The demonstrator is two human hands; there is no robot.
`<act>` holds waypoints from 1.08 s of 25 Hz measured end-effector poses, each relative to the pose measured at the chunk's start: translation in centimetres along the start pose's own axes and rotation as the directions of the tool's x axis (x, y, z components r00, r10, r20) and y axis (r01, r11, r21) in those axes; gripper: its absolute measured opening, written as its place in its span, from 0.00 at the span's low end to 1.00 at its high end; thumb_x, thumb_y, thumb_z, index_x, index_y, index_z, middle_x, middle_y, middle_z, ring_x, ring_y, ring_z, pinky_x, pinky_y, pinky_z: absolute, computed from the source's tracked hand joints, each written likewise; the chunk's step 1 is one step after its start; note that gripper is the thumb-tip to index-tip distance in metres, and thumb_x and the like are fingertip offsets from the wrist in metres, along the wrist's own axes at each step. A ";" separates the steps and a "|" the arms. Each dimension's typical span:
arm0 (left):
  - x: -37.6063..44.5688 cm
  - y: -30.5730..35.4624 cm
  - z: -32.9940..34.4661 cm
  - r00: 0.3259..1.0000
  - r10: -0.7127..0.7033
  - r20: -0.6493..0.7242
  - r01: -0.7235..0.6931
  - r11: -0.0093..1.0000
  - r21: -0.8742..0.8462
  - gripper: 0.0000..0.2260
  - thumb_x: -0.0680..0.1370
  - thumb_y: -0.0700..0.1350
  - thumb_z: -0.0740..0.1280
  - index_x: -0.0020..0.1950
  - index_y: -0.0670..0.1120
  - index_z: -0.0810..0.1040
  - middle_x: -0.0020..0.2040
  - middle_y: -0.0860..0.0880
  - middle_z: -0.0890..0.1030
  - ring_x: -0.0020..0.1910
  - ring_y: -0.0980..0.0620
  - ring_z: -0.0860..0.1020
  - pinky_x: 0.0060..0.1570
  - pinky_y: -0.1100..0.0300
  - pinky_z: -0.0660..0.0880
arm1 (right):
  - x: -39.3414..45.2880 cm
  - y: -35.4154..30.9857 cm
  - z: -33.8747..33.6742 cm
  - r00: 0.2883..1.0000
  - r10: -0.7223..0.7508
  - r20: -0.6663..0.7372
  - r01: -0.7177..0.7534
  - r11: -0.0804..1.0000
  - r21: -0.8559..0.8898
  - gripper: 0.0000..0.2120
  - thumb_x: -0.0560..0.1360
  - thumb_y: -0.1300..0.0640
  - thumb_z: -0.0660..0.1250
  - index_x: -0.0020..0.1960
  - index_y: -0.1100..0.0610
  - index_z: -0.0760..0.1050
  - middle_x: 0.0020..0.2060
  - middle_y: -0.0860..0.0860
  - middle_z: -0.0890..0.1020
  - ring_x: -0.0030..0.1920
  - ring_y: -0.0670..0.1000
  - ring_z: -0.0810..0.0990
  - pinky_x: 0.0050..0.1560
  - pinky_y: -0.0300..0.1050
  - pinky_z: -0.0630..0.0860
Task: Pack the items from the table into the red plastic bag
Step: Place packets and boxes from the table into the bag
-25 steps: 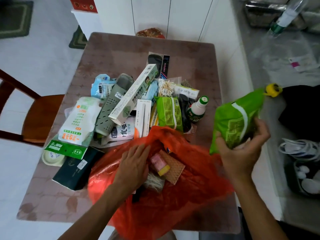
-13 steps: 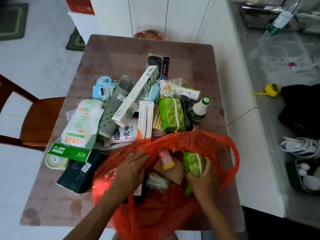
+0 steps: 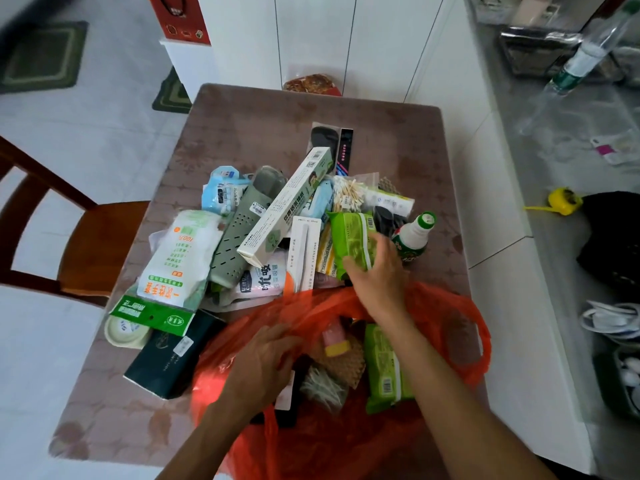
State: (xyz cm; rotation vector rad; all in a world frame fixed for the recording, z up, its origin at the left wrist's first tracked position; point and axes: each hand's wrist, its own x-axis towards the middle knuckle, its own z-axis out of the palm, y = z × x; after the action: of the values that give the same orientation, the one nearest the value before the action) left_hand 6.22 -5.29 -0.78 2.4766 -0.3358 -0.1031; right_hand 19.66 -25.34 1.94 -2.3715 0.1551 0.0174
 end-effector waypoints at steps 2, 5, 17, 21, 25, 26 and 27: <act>-1.3 -0.1 -0.3 0.998 0.035 0.046 -0.036 0.999 0.018 0.14 0.70 0.43 0.64 0.53 0.51 0.82 0.53 0.51 0.82 0.49 0.49 0.78 0.46 0.57 0.73 | 3.8 1.3 2.2 0.936 0.281 0.212 -0.262 0.958 -0.113 0.46 0.67 0.37 0.71 0.76 0.52 0.55 0.71 0.54 0.69 0.68 0.58 0.70 0.64 0.54 0.70; -3.7 -1.5 -0.6 0.994 0.000 0.110 -0.005 0.999 0.044 0.14 0.71 0.47 0.65 0.56 0.52 0.80 0.55 0.51 0.82 0.51 0.48 0.81 0.46 0.54 0.77 | 5.1 1.9 3.3 0.912 0.357 0.201 -0.348 0.934 -0.083 0.46 0.61 0.40 0.76 0.72 0.50 0.57 0.64 0.53 0.74 0.60 0.58 0.76 0.55 0.51 0.72; 1.1 -0.9 -3.4 0.888 -0.429 -0.166 0.382 0.889 -0.254 0.36 0.70 0.38 0.70 0.75 0.48 0.60 0.68 0.44 0.69 0.56 0.45 0.77 0.52 0.50 0.79 | -13.5 3.1 -3.7 0.926 -0.169 0.338 0.092 0.968 0.232 0.28 0.59 0.56 0.77 0.55 0.40 0.72 0.50 0.39 0.76 0.49 0.43 0.77 0.44 0.39 0.75; -1.0 -1.3 -3.3 0.953 -0.269 -0.139 0.230 0.941 -0.248 0.30 0.70 0.37 0.66 0.71 0.52 0.67 0.68 0.50 0.68 0.43 0.51 0.80 0.36 0.65 0.79 | -12.8 4.7 4.0 0.889 -0.258 0.379 0.254 0.965 0.062 0.28 0.64 0.48 0.72 0.64 0.45 0.74 0.58 0.47 0.75 0.59 0.50 0.75 0.57 0.48 0.74; -2.7 -2.9 -3.6 0.942 -0.329 -0.068 0.314 0.934 -0.172 0.31 0.70 0.36 0.67 0.70 0.55 0.68 0.69 0.58 0.65 0.46 0.56 0.79 0.38 0.64 0.79 | -10.5 5.9 5.5 0.968 -0.183 0.175 0.207 0.969 -0.133 0.29 0.65 0.54 0.75 0.65 0.53 0.76 0.60 0.57 0.77 0.58 0.61 0.75 0.57 0.55 0.73; -2.9 -3.2 -3.7 0.948 -0.318 -0.030 0.308 0.935 -0.175 0.30 0.70 0.37 0.66 0.70 0.55 0.69 0.68 0.60 0.65 0.51 0.55 0.78 0.44 0.65 0.79 | -10.5 6.3 5.6 0.979 -0.144 0.147 0.173 0.964 -0.202 0.30 0.64 0.56 0.77 0.65 0.54 0.75 0.61 0.59 0.76 0.59 0.63 0.75 0.57 0.57 0.73; -3.3 -3.3 -3.9 0.961 -0.276 0.004 0.272 0.944 -0.187 0.28 0.70 0.40 0.66 0.68 0.57 0.70 0.68 0.60 0.65 0.58 0.56 0.76 0.51 0.65 0.77 | -10.6 6.4 5.9 0.981 -0.127 0.147 0.163 0.951 -0.264 0.32 0.63 0.57 0.78 0.66 0.55 0.75 0.62 0.61 0.75 0.59 0.65 0.74 0.58 0.59 0.73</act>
State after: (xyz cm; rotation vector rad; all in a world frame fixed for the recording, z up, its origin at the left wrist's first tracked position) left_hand 4.38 0.36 0.29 2.3222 0.0311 -0.2128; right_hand 8.55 -24.66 -6.09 -2.6447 -0.0916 0.1290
